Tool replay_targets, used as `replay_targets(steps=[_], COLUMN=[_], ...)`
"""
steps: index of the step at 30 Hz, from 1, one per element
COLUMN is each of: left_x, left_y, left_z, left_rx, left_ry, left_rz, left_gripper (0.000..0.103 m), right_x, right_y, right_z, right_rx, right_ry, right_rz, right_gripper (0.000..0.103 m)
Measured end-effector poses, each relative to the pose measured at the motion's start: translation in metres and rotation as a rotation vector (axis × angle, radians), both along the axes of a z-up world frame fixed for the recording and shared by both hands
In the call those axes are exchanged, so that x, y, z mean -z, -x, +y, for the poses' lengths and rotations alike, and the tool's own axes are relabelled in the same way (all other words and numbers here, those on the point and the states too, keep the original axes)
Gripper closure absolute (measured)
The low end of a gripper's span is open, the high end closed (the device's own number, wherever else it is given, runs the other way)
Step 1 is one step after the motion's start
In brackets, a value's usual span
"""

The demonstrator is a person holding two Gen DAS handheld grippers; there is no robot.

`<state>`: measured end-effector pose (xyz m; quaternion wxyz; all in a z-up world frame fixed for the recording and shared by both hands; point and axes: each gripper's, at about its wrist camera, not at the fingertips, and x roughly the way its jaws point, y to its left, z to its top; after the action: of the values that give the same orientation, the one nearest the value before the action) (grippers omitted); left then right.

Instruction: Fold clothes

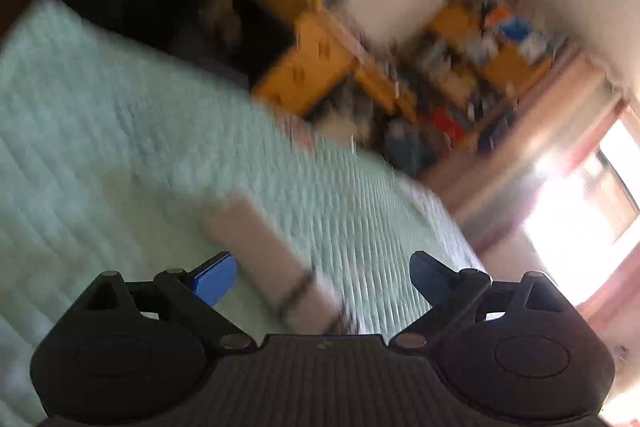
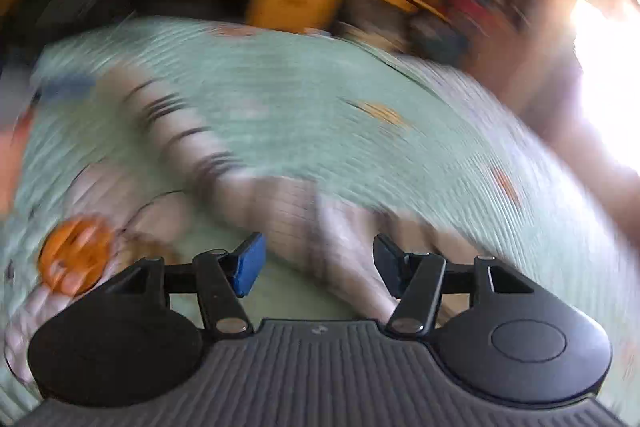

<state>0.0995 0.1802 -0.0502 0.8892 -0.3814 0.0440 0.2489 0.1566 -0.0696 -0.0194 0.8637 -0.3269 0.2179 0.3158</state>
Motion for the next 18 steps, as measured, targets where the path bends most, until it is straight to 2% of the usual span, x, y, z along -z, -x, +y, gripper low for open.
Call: replay_targets(steps=[2,3,6,7,9,11,12,13,14,15,17,18], left_x=[-0.009,-0.009,-0.006,-0.004,0.0,0.003,0.005,0.008,0.01,0.012,0.018,0.02], left_y=[0.016,0.022,0.032,0.031,0.031,0.031,0.03,0.03,0.03,0.03,0.027,0.026], left_z=[0.003,0.005,0.011,0.014,0.021,0.029,0.031,0.032,0.034,0.035,0.039,0.042], left_rx=[-0.122,-0.167,-0.199,-0.199,-0.199,-0.211,-0.213,-0.214,-0.214,-0.215,-0.205,-0.196], left_ry=[-0.06,-0.068,-0.061,-0.046,-0.009,0.032,0.042,0.05,0.057,0.064,0.074,0.084], left_rz=[-0.039,-0.051,-0.039,-0.029,-0.009,0.006,0.011,0.014,0.017,0.02,0.036,0.042], left_gripper=[0.001,0.001,0.001,0.001,0.001,0.001,0.001,0.001,0.001,0.001,0.001,0.001], right_x=[0.01,0.012,0.036,0.046,0.047,0.037,0.038,0.039,0.044,0.049,0.044,0.032], right_y=[0.008,0.002,-0.004,-0.011,-0.014,-0.008,-0.014,-0.02,-0.026,-0.031,-0.05,-0.065], right_z=[0.037,0.063,0.119,0.131,0.144,0.153,0.162,0.17,0.178,0.184,0.184,0.177], right_rx=[-0.143,-0.212,-0.377,-0.423,-0.481,-0.429,-0.414,-0.399,-0.387,-0.371,-0.273,-0.202], right_ry=[0.066,0.091,0.204,0.239,0.211,0.18,0.171,0.162,0.166,0.163,0.042,-0.059], right_rz=[-0.066,-0.061,-0.019,-0.036,-0.121,-0.149,-0.131,-0.112,-0.08,-0.044,0.086,0.172], right_gripper=[0.039,0.037,0.034,0.035,0.034,0.035,0.038,0.06,0.077,0.089,0.089,0.09])
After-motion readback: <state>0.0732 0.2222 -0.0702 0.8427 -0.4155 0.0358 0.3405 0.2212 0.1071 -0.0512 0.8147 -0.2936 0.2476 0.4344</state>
